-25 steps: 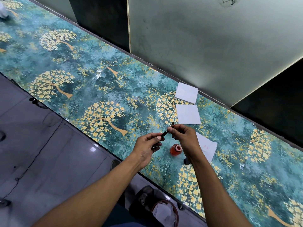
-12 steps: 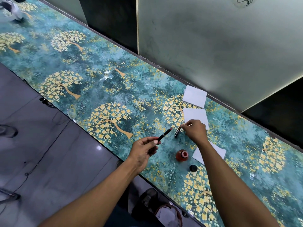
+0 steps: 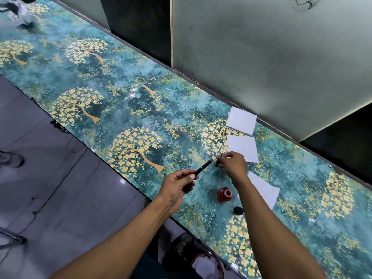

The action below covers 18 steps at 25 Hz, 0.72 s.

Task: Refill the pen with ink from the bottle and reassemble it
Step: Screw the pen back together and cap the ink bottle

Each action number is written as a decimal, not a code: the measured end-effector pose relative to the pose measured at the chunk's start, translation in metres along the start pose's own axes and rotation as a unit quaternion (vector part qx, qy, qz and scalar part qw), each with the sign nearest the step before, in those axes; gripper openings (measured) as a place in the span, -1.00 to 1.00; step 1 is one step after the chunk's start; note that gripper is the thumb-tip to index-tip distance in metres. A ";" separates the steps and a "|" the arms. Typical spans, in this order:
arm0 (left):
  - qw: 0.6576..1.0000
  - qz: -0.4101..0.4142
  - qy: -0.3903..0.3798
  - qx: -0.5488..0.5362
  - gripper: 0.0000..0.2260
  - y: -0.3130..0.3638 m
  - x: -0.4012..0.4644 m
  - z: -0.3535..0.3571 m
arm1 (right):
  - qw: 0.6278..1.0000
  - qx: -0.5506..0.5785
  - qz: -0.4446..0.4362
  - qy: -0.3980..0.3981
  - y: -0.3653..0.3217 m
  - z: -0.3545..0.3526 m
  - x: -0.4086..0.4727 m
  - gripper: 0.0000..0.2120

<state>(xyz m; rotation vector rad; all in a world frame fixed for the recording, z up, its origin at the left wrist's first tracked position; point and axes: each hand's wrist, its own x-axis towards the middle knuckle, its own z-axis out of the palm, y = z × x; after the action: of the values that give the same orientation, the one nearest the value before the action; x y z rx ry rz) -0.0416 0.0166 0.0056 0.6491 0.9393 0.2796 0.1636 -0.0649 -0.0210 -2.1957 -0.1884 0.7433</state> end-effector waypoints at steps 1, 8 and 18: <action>1.000 -0.003 0.000 -0.001 -0.85 0.000 0.001 0.002 | 0.993 0.116 0.015 -0.005 -0.005 -0.006 -0.010 -0.83; 1.000 -0.022 -0.007 -0.006 -0.85 -0.006 0.005 0.019 | 0.942 0.336 0.003 -0.028 -0.021 -0.040 -0.051 -0.92; 0.999 -0.027 -0.022 0.002 -0.87 -0.011 -0.002 0.022 | 0.964 0.261 -0.044 -0.008 -0.033 -0.047 -0.064 -0.88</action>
<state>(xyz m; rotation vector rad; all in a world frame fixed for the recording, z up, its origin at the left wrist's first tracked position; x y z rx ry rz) -0.0250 -0.0020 0.0089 0.6299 0.9128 0.2150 0.1414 -0.0964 0.0560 -1.6705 -0.0841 0.6701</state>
